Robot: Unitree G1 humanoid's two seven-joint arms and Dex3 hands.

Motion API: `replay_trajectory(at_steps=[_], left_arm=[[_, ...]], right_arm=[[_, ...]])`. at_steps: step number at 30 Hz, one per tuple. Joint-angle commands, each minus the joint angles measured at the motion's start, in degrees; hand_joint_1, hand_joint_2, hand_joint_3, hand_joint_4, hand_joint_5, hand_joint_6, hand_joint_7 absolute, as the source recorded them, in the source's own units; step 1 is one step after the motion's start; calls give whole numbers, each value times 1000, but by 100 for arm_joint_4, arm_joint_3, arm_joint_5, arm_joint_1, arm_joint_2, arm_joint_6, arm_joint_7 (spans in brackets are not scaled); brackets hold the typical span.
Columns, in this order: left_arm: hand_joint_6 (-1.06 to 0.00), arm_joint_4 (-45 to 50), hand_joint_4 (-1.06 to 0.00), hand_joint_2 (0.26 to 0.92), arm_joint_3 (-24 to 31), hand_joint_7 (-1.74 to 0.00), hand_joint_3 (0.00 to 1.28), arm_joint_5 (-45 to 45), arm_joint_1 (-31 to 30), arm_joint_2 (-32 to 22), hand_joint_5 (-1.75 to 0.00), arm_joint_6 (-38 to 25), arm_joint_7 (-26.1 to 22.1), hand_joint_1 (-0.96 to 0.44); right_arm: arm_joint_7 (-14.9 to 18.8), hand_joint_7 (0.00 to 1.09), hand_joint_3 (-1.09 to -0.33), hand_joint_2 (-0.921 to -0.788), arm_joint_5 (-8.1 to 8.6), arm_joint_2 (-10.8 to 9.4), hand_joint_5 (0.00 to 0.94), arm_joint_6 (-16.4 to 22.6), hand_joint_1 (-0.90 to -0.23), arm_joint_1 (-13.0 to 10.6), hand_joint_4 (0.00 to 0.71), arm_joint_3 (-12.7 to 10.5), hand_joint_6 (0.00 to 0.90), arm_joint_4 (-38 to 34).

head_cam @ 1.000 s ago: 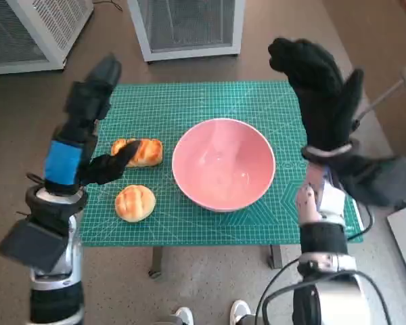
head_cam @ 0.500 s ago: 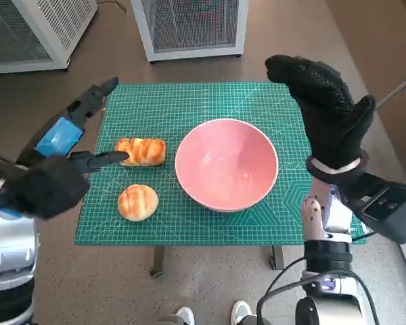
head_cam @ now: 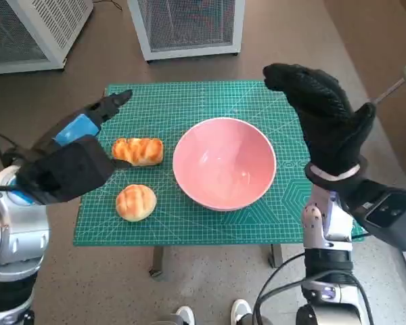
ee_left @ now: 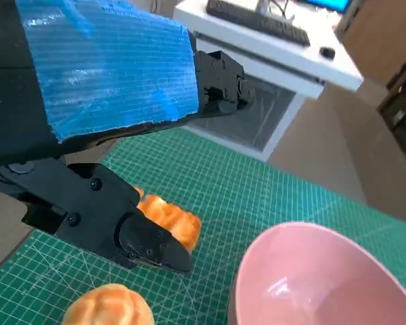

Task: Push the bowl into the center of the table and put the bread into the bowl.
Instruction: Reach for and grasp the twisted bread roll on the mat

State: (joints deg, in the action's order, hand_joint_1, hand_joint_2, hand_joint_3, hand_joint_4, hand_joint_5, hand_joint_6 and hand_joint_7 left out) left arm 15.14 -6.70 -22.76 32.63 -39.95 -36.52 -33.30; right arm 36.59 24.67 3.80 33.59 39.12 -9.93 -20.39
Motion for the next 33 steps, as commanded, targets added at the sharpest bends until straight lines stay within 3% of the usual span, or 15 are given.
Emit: replay_trajectory(at_steps=[1, 19, 33], left_arm=[[-220, -354, -42, 742, -257, -47, 19, -164, 199, -70, 0, 114, -17, 15], [-235, -2435, -68, 743, -1326, -25, 17, -785, 1108, 481, -6, 292, 114, -5], [-284, -4812, -104, 767, -1688, -34, 29, -907, 1800, 1030, -14, 1158, 489, -1]], right_arm=[[-51, 666, -505, -921, 50, -38, 23, -130, -555, -193, 361, 47, 46, 59], [-82, 681, -492, -921, 78, -60, 22, -247, -536, -293, 368, 61, 67, 56], [-87, 672, -482, -921, 105, -27, 18, -364, -557, -456, 368, 73, 54, 250]])
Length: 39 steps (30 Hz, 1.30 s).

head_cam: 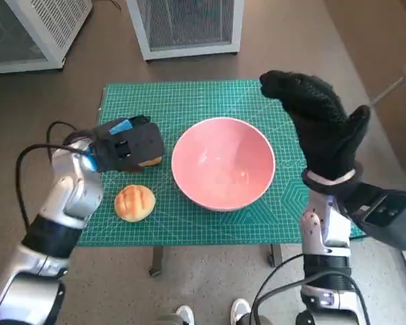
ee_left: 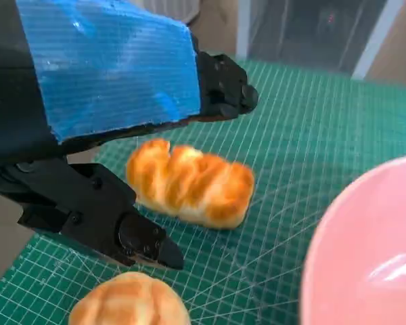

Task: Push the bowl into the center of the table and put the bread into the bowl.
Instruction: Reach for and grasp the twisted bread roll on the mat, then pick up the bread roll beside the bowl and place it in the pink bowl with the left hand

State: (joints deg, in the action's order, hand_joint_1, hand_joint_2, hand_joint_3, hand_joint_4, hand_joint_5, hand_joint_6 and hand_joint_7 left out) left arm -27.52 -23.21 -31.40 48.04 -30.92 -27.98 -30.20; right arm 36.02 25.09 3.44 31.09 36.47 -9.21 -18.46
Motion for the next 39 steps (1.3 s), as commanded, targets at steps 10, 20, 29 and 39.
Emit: replay_trajectory(at_steps=[10, 20, 29, 39], left_arm=[[-447, -1675, -333, 811, -63, -72, 51, -80, 423, 386, -50, 1156, 882, 42], [-616, -2643, -574, 916, -386, -700, 141, -420, 609, 442, -1231, 2038, 1480, 167], [-686, -2580, -605, 920, -335, -1020, 83, -501, 664, 271, -1322, 2394, 1706, 7], [-645, -244, -674, 920, 319, -1110, 67, -295, 184, -108, -1223, 1787, 1325, 1]], right_arm=[[-13, 666, -469, -921, 79, 36, 17, -184, -558, -297, 372, -11, 52, 176], [7, 648, -469, -921, 121, 69, 16, -176, -541, -363, 376, -16, 44, 231], [-25, 639, -467, -921, 128, 77, 14, -202, -556, -409, 377, 16, 48, 303], [11, 629, -466, -921, 147, 104, 12, -203, -557, -388, 377, 28, 39, 273]])
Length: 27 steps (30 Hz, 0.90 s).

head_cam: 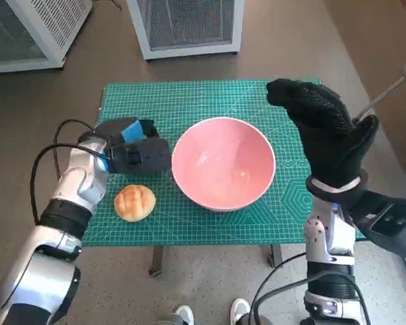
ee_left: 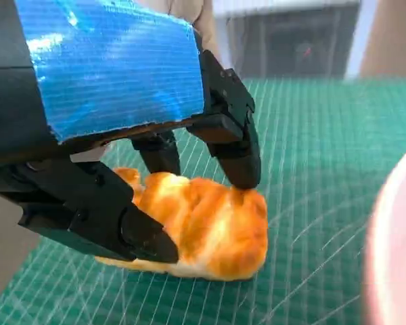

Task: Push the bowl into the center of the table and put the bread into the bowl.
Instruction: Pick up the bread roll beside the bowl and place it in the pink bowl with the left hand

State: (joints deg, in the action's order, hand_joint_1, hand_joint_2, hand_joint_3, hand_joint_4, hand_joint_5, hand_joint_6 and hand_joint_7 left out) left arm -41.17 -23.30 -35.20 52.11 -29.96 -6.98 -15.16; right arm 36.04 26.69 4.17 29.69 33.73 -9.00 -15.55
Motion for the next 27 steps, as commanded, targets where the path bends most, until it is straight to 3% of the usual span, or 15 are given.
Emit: replay_trajectory(at_steps=[1, 8, 12, 17, 27], left_arm=[[-643, 1542, -679, 920, 445, -1113, 66, 106, -320, -228, -1217, -412, -216, 1], [-625, 3706, -705, 920, 1043, -1152, 62, 209, -904, -242, -1167, -614, -249, 1], [-619, 4604, -743, 920, 1208, -1174, 48, 284, -1178, -129, -1108, -347, -132, 2], [-635, 5115, -802, 914, 1253, -1158, 27, 462, -1369, -36, -1041, 1, -108, 2], [-627, 5551, -808, 918, 1198, -1177, 20, 887, -1597, -2, -1021, 474, -489, 1]], right_arm=[[9, 629, -466, -921, -19, 33, 12, -60, -557, -104, 377, 9, 38, -31], [33, 631, -467, -921, -14, 26, 12, -69, -556, -91, 380, 34, 41, -43], [69, 632, -468, -921, 21, 16, 12, -80, -556, -84, 382, 47, 39, -44], [99, 636, -467, -921, 43, 11, 12, -61, -561, -89, 384, 51, 37, -60], [171, 642, -472, -921, 83, -2, 11, -20, -562, -92, 385, 36, 35, -100]])
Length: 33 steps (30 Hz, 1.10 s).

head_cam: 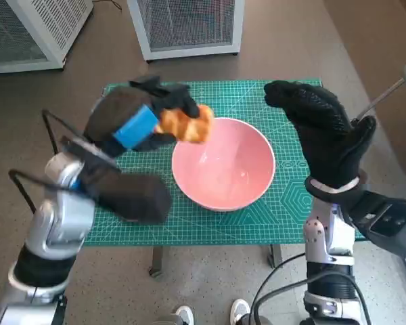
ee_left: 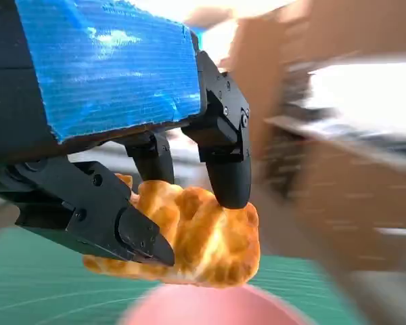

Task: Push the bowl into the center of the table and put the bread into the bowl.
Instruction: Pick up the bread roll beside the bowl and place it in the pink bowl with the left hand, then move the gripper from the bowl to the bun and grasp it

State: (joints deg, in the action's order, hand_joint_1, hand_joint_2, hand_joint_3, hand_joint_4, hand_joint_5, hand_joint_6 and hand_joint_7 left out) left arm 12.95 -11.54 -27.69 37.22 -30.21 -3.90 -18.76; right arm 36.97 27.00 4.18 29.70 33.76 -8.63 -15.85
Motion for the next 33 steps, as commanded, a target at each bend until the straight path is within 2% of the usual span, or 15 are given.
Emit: replay_trajectory(at_steps=[1, 7, 9, 10, 11, 13, 14, 15, 17, 22, 33], left_arm=[[-625, 121, -807, 919, 0, -1178, 20, 165, -116, 43, -1024, 223, -152, 1], [-591, -150, -763, 920, -27, -1200, 52, 551, -134, 181, -1085, 362, -454, 1], [-511, -228, -697, 920, -52, -1267, 115, 626, -124, 191, -1165, 268, -614, 0], [-445, -262, -603, 889, -60, -1047, 122, 651, -115, 195, -975, 221, -685, -1], [-437, -296, -586, 879, -73, -937, 120, 676, -95, 191, -876, 133, -786, -2], [-380, -332, -491, 855, -84, -545, 83, 700, -64, 167, -474, -1, -947, -26], [-334, -337, -424, 846, -90, -402, 65, 698, -52, 157, -317, -55, -1010, -57], [-317, -311, -400, 842, -100, -351, 58, 664, -49, 125, -261, -123, -1083, -68], [-248, -252, -288, 831, -96, -211, 40, 608, -50, 63, -107, -219, -1192, -126], [-186, -112, -168, 825, -49, -109, 24, 504, -56, -35, -18, -324, -1306, -236], [-141, 74, -48, 820, 338, -57, 11, 923, -173, -190, 0, -368, -1528, -318]], right_arm=[[81, 643, -473, -921, 57, -1, 11, -21, -561, -101, 385, -7, 34, -60], [78, 644, -475, -921, 66, -6, 11, -26, -553, -135, 387, -15, 31, -8], [80, 644, -475, -921, 67, -11, 11, -17, -552, -145, 387, -14, 32, -7], [79, 643, -474, -921, 67, -13, 11, -13, -552, -149, 388, -14, 31, -7], [77, 643, -473, -921, 68, -14, 11, -11, -552, -164, 388, -14, 31, 10], [69, 640, -472, -921, 65, -20, 11, -6, -554, -180, 389, -11, 30, 28], [69, 639, -471, -921, 68, -20, 11, -4, -557, -185, 389, -12, 29, 32], [74, 639, -470, -921, 78, -18, 11, -6, -558, -190, 390, -17, 29, 33], [77, 637, -470, -921, 86, -26, 11, -2, -563, -193, 390, -16, 29, 30], [77, 633, -474, -921, 86, -48, 7, 22, -566, -185, 385, -5, 27, 10], [51, 630, -481, -921, 51, -91, 5, 83, -548, -180, 384, 7, 26, -33]])
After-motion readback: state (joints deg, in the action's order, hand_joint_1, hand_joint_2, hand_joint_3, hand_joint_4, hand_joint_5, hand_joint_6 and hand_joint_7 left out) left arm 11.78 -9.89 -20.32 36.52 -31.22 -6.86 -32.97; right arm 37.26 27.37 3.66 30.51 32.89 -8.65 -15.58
